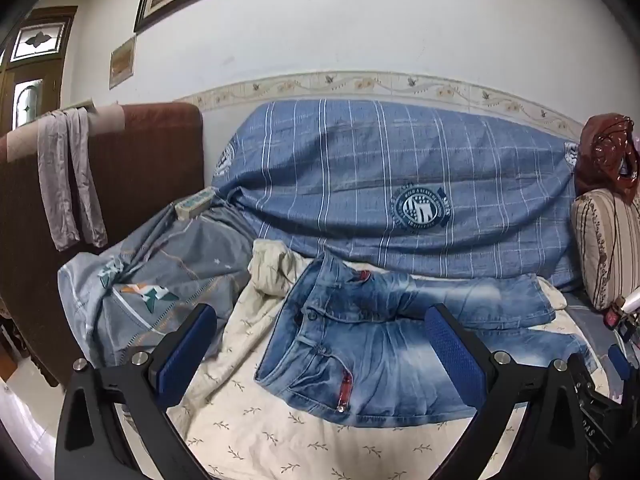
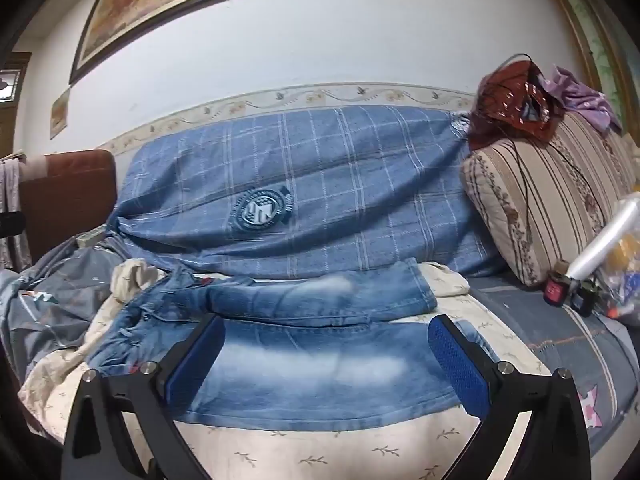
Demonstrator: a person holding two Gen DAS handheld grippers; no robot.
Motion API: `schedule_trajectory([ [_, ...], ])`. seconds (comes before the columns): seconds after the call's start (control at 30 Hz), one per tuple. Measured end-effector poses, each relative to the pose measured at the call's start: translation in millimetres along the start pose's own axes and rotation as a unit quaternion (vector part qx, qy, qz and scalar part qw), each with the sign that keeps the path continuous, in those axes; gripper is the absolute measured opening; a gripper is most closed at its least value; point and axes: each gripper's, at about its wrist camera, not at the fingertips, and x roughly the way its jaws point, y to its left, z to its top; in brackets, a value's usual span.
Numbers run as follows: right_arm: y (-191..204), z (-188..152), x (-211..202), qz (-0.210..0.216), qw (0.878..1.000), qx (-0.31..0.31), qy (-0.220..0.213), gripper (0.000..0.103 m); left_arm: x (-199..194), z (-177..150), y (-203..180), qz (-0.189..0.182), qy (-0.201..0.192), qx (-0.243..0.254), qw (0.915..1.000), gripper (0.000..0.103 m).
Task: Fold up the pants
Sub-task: 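Move both tools toward the light-blue jeans on the bed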
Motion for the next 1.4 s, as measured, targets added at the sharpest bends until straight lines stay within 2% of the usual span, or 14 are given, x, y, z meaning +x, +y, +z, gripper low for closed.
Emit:
schedule_trajectory([
  [0.13, -5.4, -3.7, -5.5, 0.007, 1.0, 0.025, 0.0, 0.103, -3.0, -4.0, 1.5, 0.009, -0.004, 0.002, 1.0, 0.103],
  [0.23, -34.8, -17.7, 18.1, 0.004, 0.998, 0.05, 0.037, 0.103, 1.5, -36.6, 5.8, 0.014, -0.01, 0.003, 0.9998, 0.103],
  [0.33, -36.8, -16.6, 34.5, -0.016, 0.997, 0.053, 0.056, 0.103, 18.3, -56.8, 2.1, 0.019, 0.0, 0.006, 0.9998, 0.103],
  [0.47, -34.7, -16.2, 30.2, -0.022, 0.998, 0.035, 0.041, 0.103, 31.1, -35.1, 3.2, 0.02, 0.022, 0.003, 0.9996, 0.103],
  [1.0, -22.0, -15.7, 18.4, -0.008, 1.0, 0.006, 0.019, 0.103, 35.1, -28.9, 8.2, 0.041, 0.025, 0.001, 0.9989, 0.103],
  [1.17, -27.9, -16.5, 22.7, -0.009, 0.999, 0.018, 0.031, 0.103, 50.2, -33.3, 8.8, 0.043, 0.038, 0.005, 0.9983, 0.103],
  [1.4, -49.9, -17.9, 37.1, -0.05, 0.996, 0.036, 0.059, 0.103, 90.9, -63.6, 19.0, 0.054, 0.089, -0.001, 0.9946, 0.103],
])
